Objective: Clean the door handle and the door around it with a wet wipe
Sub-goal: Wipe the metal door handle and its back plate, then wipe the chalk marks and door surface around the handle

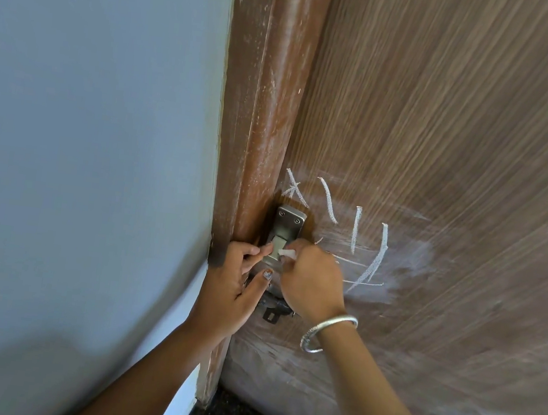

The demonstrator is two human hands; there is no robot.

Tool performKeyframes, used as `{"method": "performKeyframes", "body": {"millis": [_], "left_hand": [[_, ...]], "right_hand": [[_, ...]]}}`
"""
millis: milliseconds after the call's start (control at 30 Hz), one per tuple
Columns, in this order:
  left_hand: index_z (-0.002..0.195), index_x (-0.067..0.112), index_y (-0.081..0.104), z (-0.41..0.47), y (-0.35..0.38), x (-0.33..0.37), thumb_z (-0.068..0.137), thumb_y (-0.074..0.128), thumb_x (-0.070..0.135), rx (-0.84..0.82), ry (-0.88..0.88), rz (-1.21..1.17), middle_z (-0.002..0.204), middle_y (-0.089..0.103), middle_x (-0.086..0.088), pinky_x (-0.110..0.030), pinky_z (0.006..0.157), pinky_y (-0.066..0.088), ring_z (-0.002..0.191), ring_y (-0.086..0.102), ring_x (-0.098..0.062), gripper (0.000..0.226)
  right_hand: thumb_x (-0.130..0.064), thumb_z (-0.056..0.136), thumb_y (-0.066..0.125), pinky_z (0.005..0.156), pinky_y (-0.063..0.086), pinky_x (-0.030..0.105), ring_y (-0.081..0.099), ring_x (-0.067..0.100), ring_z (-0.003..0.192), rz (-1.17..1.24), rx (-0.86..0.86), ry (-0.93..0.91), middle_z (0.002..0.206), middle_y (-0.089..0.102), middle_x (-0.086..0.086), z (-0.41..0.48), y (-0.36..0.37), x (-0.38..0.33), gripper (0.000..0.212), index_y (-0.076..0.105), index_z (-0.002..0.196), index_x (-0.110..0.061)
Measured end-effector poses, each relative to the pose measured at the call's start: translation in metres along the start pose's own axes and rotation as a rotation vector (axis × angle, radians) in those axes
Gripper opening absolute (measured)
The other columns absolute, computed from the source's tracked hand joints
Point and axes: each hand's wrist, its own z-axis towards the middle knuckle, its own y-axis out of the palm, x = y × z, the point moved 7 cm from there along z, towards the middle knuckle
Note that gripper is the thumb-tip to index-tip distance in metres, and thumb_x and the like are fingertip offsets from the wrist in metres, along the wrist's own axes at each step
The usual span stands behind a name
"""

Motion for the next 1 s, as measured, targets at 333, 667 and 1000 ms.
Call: {"method": "performKeyframes", "body": {"millis": [333, 667, 1000], "left_hand": [[0.101, 0.019, 0.045, 0.0, -0.001, 0.003, 0.086, 0.057, 0.024, -0.013, 0.052, 0.047, 0.126, 0.059, 0.011, -0.024, 0.048, 0.052, 0.063, 0.067, -0.015, 0.02], [0.101, 0.023, 0.044, -0.001, -0.003, 0.005, 0.085, 0.058, 0.025, 0.0, 0.041, 0.097, 0.128, 0.057, 0.018, -0.035, 0.041, 0.047, 0.047, 0.057, -0.025, 0.022], [0.115, 0.011, 0.057, 0.003, 0.002, 0.033, 0.077, 0.069, 0.023, -0.084, 0.175, 0.487, 0.088, 0.072, 0.0, -0.015, 0.057, 0.05, 0.06, 0.065, -0.01, 0.041]], "right_hand": [[-0.015, 0.09, 0.047, 0.062, 0.039, 0.025, 0.061, 0.027, 0.084, -0.228, -0.193, -0.093, 0.093, 0.068, 0.007, 0.002, -0.01, 0.029, 0.022, 0.064, 0.103, -0.021], [0.005, 0.078, 0.053, 0.056, 0.036, 0.027, 0.054, 0.025, 0.065, -0.361, 0.106, -0.006, 0.079, 0.061, 0.006, -0.026, -0.029, 0.029, 0.025, 0.062, 0.096, -0.011], [0.0, 0.082, 0.044, 0.059, 0.05, 0.02, 0.06, 0.015, 0.076, 0.158, 0.64, -0.445, 0.095, 0.062, 0.013, -0.021, -0.078, -0.022, 0.027, 0.07, 0.085, -0.005]]}}
